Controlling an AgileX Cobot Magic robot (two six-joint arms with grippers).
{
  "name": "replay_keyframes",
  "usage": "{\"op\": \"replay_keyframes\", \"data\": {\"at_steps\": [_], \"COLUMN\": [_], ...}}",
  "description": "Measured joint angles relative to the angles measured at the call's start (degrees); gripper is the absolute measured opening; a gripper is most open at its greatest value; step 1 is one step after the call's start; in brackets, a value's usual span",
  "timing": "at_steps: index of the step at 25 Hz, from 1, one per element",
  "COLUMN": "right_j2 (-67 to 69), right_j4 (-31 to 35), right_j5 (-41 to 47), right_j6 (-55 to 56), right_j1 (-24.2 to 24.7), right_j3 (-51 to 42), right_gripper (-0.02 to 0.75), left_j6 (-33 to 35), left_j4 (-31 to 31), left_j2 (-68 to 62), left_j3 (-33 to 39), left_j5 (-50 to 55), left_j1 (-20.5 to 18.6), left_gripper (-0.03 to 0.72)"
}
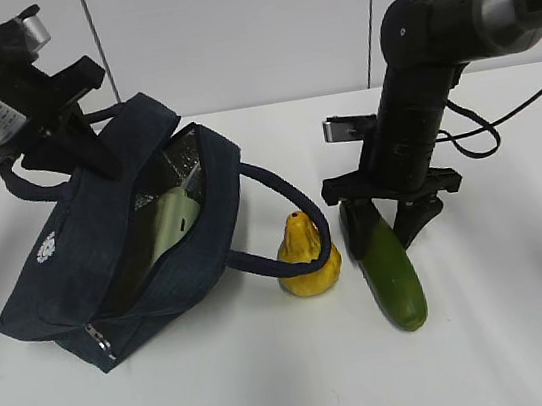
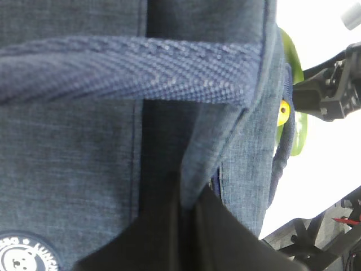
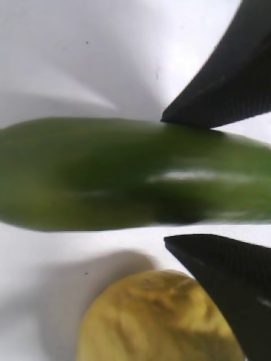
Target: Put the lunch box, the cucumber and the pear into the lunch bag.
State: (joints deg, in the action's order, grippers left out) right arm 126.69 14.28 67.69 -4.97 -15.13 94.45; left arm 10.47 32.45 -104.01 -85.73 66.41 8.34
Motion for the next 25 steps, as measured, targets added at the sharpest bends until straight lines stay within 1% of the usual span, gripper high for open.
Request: {"op": "replay_keyframes", "data": {"at_steps": [3,6,10,14,18,20,22,25], "right_j2": [0.0,0.0,0.1,0.4,-0.2,-1.6,-3.7,-6.3], "right_j4": [0.3,0.9,0.8,-1.5,-1.9,-0.5,2.9,11.8], "right_j5": [0.0,0.0,1.1,1.4,1.7,2.0,2.2,2.4], "right_j6": [0.0,0.0,-0.5,-0.7,-0.8,-0.8,-0.8,-1.7], "right_j1": [0.0,0.0,0.0,0.0,0.0,0.0,0.0,-0.1], "right_j3": [0.0,0.0,1.4,7.1,14.0,16.8,18.7,19.6], "right_gripper": [0.430,0.379,0.367,0.365,0.364,0.363,0.363,0.363], "left_j6": [0.0,0.0,0.0,0.0,0.0,0.0,0.0,0.0], "left_j4": [0.0,0.0,0.0,0.0,0.0,0.0,0.0,0.0], "left_j2": [0.0,0.0,0.0,0.0,0.0,0.0,0.0,0.0], "left_j3": [0.0,0.0,0.0,0.0,0.0,0.0,0.0,0.0], "left_j5": [0.0,0.0,0.0,0.0,0.0,0.1,0.1,0.0], "left_j1": [0.0,0.0,0.0,0.0,0.0,0.0,0.0,0.0], "left_gripper": [0.002,0.002,0.002,0.002,0.002,0.002,0.002,0.002]}}
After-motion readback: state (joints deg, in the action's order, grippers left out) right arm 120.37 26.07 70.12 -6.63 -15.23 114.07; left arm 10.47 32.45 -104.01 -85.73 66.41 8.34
